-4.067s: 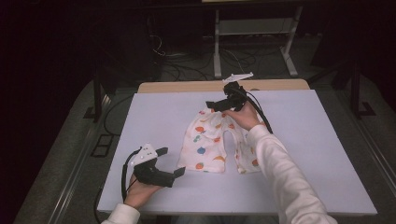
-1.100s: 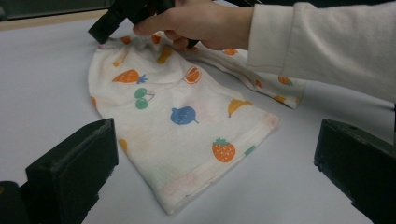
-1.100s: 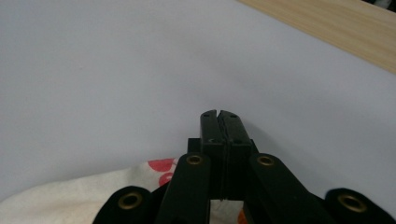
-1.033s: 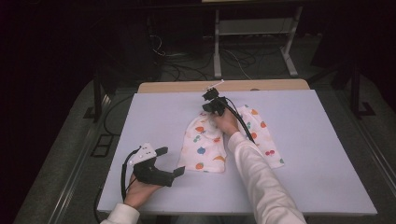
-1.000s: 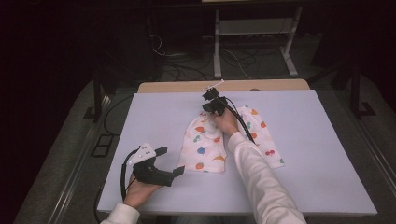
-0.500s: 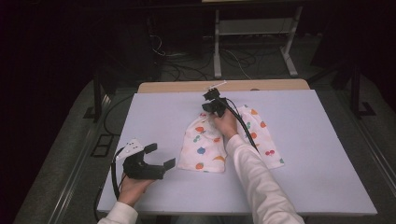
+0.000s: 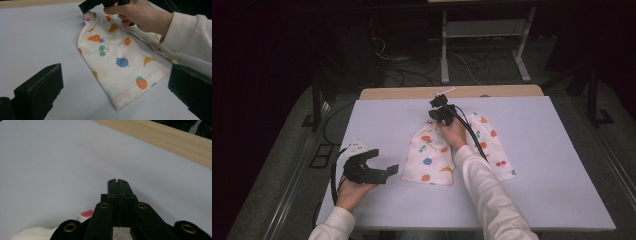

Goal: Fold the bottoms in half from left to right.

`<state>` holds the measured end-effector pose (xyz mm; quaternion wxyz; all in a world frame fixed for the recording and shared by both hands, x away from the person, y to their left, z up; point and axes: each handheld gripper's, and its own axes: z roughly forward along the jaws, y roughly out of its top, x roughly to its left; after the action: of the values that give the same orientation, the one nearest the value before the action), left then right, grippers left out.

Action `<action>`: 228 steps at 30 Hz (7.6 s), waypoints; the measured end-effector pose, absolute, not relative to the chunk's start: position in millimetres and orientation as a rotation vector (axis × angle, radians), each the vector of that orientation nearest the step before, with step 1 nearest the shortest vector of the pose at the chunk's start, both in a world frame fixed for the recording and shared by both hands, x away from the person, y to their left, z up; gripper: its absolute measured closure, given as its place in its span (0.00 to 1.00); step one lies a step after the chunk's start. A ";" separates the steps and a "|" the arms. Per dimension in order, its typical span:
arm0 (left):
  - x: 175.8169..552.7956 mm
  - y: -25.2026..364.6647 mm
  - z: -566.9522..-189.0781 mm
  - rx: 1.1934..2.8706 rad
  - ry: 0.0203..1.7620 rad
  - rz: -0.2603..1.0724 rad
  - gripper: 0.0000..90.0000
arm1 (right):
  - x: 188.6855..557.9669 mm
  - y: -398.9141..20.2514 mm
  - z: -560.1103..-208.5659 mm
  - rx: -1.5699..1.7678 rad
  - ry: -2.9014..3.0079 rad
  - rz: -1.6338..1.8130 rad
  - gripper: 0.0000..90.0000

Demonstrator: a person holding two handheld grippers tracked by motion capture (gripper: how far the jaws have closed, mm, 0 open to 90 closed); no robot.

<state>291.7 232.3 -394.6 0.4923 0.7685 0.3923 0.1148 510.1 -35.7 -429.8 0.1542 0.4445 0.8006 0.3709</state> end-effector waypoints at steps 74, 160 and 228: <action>330.9 213.7 -449.5 2.019 1.113 -0.133 0.74 | 499.3 -47.2 -434.7 1.267 2.234 1.184 0.99; 310.8 114.8 -381.8 2.059 0.662 -0.158 0.99 | 508.6 -115.5 -395.3 1.370 2.154 1.318 0.99; 336.2 -5.1 -409.0 2.067 0.577 -0.306 0.99 | 525.3 -194.1 -431.4 1.382 2.242 1.310 0.98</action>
<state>336.2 -5.1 -409.0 0.4678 0.8428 0.2352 -0.1249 525.3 -194.1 -431.4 0.0998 0.4674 0.7584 0.4432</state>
